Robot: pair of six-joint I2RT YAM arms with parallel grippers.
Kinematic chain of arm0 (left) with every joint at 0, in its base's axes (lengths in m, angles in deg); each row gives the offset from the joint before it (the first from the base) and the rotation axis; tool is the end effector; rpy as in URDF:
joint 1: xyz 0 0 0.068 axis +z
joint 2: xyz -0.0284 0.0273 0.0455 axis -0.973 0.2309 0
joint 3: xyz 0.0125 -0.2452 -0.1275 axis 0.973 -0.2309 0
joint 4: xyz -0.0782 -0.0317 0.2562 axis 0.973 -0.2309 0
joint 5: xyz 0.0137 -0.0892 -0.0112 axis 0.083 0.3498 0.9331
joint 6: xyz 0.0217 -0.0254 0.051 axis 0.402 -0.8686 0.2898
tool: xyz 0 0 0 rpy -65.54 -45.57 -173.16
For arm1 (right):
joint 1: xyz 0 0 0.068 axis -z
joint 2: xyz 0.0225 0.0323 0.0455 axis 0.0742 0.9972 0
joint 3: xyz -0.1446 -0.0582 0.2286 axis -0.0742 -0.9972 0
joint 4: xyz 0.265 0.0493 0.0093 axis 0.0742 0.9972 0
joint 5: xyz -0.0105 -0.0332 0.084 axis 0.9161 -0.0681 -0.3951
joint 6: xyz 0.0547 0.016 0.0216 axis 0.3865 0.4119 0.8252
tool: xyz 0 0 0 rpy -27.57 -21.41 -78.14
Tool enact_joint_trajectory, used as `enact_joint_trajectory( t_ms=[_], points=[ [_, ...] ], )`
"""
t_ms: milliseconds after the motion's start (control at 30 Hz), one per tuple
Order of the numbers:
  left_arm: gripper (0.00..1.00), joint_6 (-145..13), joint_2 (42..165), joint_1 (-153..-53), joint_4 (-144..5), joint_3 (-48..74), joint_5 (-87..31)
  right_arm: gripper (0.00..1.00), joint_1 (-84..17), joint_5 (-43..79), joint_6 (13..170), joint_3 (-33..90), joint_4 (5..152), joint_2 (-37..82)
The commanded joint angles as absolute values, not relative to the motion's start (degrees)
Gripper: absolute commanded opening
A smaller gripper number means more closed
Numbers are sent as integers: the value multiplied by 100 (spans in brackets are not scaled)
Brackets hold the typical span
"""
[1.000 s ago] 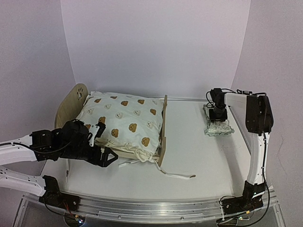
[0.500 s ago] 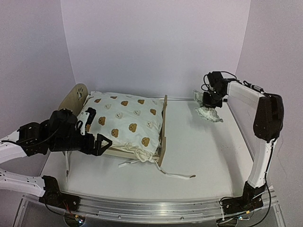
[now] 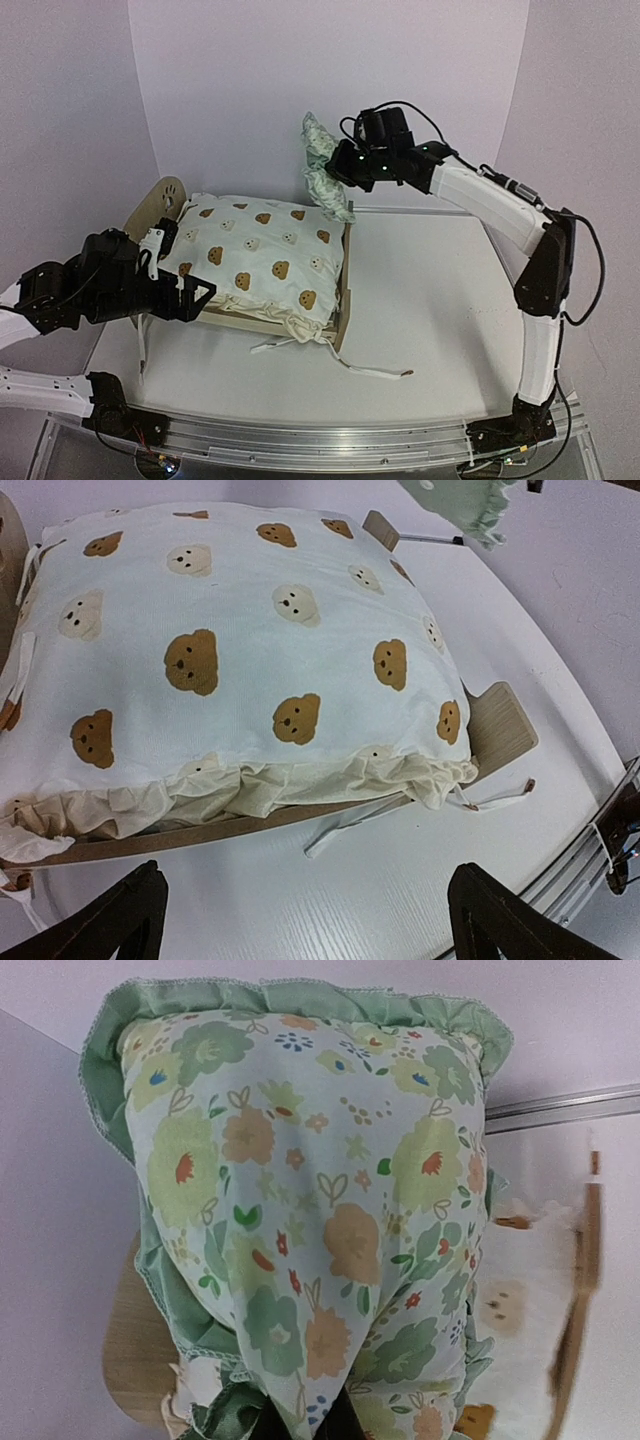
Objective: Set up the pet bed
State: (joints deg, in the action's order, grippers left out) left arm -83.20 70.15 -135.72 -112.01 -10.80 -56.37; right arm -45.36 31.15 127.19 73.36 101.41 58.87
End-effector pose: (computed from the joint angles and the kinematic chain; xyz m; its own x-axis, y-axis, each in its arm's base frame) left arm 0.0968 -0.1311 0.3151 -0.5682 0.0733 -0.8196 0.4410 0.8680 -0.2282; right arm 0.3835 0.3293 0.3845 -0.5921 0.3771 -0.7122 -0.2605 0.7468 0.6119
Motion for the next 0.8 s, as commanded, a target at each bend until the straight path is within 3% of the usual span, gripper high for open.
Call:
enact_joint_trajectory(
  t_ms=[0, 533, 567, 667, 767],
  points=[
    [100, -8231, 6715, -13554, -11200, -1086, -5869, 0, -5134, 3308, 13665, 8350, 9305, 6948],
    [100, -8402, 6590, -13549, -11269, -1168, -6103, 0, -6347, 4838, 15108, 9166, 6044, 8899],
    [100, -8433, 6599, -13552, -11298, -1140, -6166, 4, -6347, 4842, 15086, 9154, 5820, 8971],
    [100, -8583, 6638, -13553, -11378, -1040, -6397, 34, -6344, 4721, 15058, 8989, 5498, 8985],
    [100, -8692, 6718, -13553, -11395, -918, -6588, 51, -6345, 4550, 15098, 8384, 5157, 8653]
  ],
)
